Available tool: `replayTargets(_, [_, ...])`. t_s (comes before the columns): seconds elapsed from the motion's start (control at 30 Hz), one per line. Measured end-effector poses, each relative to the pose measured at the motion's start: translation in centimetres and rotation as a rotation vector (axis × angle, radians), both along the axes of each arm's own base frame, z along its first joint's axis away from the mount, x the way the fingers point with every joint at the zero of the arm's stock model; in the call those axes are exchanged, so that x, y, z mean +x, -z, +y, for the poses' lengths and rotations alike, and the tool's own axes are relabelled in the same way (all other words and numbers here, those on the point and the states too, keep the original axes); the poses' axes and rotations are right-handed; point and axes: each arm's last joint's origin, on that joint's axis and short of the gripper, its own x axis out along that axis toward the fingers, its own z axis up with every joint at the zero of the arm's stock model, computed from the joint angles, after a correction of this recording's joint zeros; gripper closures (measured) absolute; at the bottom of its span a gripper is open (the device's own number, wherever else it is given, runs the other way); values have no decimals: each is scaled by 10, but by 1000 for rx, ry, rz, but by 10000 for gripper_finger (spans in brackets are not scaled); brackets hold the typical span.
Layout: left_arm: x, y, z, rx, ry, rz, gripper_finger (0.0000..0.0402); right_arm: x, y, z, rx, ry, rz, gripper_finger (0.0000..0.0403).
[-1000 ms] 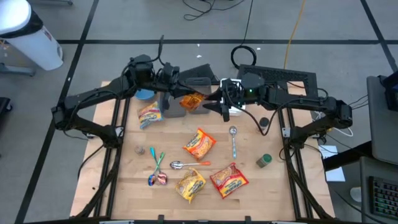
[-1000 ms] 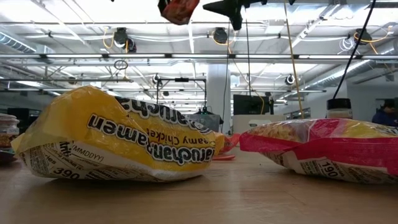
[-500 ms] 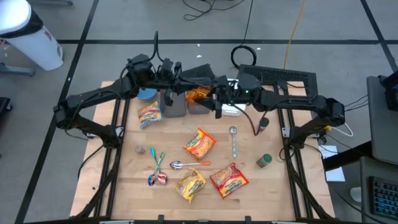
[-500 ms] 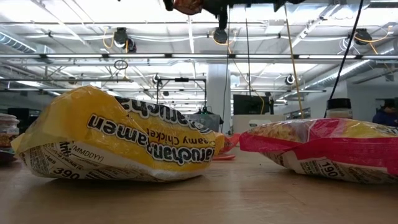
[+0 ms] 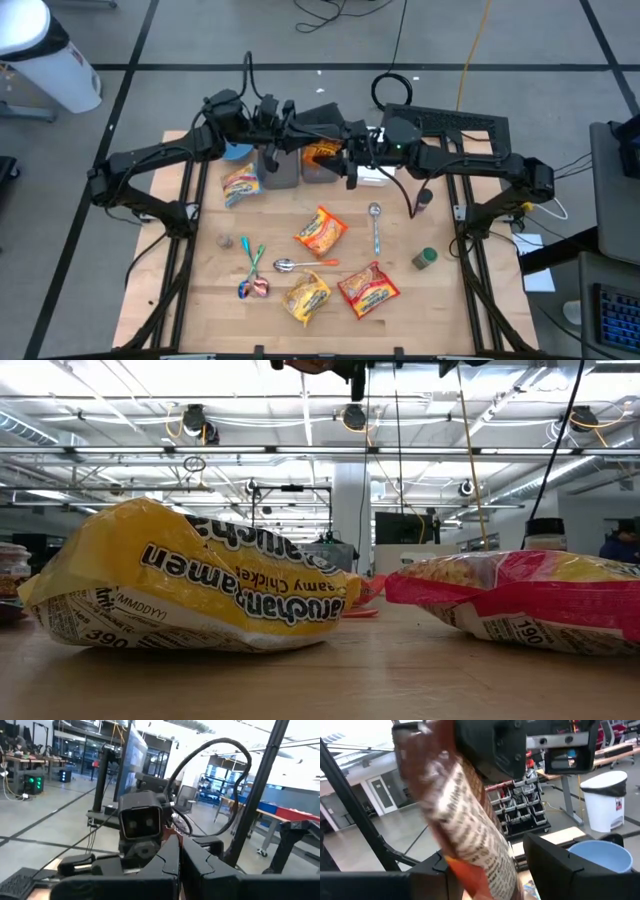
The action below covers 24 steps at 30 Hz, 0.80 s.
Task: Pick & Place Food Item
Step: Put the orange seasoning pack into the right black bin
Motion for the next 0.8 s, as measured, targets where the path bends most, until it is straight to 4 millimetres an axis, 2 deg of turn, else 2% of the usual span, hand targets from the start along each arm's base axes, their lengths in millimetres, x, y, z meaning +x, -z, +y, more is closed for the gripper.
replayTargets(0.53, [6,1,-4,-12,22,-15,401,0,1,1,0,-7,9,317])
replayTargets(0.8, [6,2,-4,-15,25,-8,398,0,1,1,2,-30,10,338])
